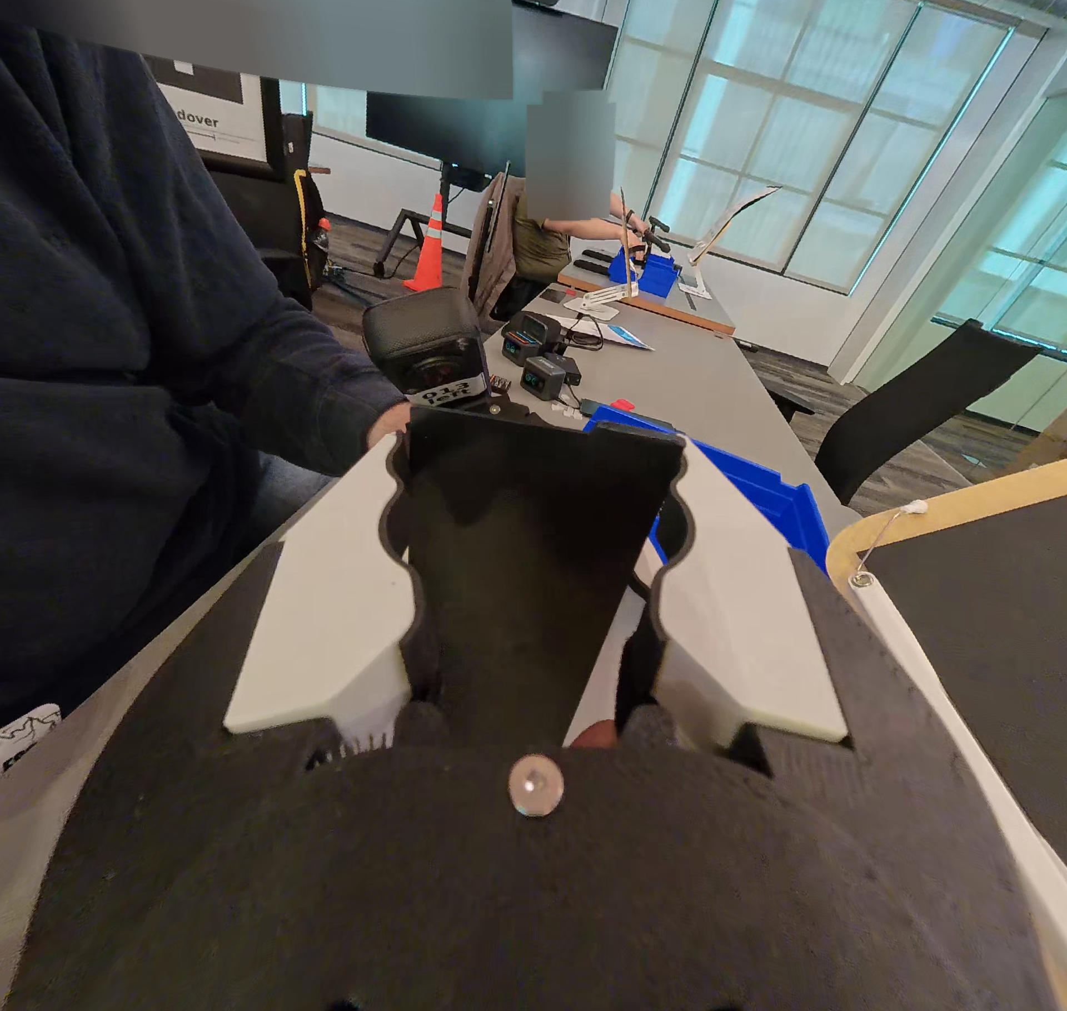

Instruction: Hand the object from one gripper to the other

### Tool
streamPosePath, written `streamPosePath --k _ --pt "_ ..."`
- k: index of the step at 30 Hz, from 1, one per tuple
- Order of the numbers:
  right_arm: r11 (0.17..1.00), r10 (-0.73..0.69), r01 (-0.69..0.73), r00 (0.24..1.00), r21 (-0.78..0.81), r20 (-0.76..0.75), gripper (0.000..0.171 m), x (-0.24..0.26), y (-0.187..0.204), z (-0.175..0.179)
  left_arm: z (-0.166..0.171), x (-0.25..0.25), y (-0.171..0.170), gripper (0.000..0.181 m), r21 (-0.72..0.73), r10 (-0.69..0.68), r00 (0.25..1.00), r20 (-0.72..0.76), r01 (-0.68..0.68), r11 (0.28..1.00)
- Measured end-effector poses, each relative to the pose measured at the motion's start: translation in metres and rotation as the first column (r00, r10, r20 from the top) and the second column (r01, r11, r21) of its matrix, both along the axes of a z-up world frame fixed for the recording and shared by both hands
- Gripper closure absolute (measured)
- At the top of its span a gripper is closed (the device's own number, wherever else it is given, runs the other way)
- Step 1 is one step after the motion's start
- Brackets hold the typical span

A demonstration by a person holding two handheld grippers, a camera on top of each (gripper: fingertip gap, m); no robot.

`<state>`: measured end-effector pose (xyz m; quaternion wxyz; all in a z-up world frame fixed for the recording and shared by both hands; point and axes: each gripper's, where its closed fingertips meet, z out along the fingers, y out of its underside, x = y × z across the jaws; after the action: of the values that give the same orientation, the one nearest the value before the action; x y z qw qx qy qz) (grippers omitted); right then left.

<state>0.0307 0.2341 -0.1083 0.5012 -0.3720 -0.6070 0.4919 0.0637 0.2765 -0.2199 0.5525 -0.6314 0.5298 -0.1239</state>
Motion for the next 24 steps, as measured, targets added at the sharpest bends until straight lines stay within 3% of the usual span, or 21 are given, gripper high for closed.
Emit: streamPosePath --k 7,13,16,19,22,24 --pt "0.999 0.049 -0.050 0.998 -0.014 -0.024 0.086 -0.005 -0.011 0.003 0.002 0.006 -0.003 0.045 -0.011 -0.028 0.999 0.041 0.028 1.000" --pt "0.997 0.081 -0.082 0.996 -0.005 -0.032 0.087 -0.004 -0.014 0.004 -0.002 0.015 -0.015 0.077 -0.010 -0.100 0.994 0.040 0.101 0.995" --pt "0.993 0.117 -0.119 0.991 -0.015 -0.070 0.087 0.000 -0.020 0.009 0.005 0.019 -0.017 0.056 -0.006 -0.111 0.989 0.093 0.112 0.994" --pt "0.992 0.121 -0.122 0.989 -0.014 -0.088 0.087 0.000 -0.021 0.011 0.015 0.026 -0.027 0.039 -0.095 -0.179 0.957 0.226 0.205 0.974" --pt "0.990 0.135 -0.138 0.984 -0.021 -0.114 0.087 -0.001 -0.023 0.015 0.023 0.029 -0.040 0.038 -0.214 -0.241 0.898 0.367 0.334 0.918" --pt "0.990 0.138 -0.142 0.983 -0.022 -0.119 0.087 -0.003 -0.025 0.016 0.025 0.028 -0.042 0.049 -0.223 -0.259 0.878 0.402 0.368 0.903"
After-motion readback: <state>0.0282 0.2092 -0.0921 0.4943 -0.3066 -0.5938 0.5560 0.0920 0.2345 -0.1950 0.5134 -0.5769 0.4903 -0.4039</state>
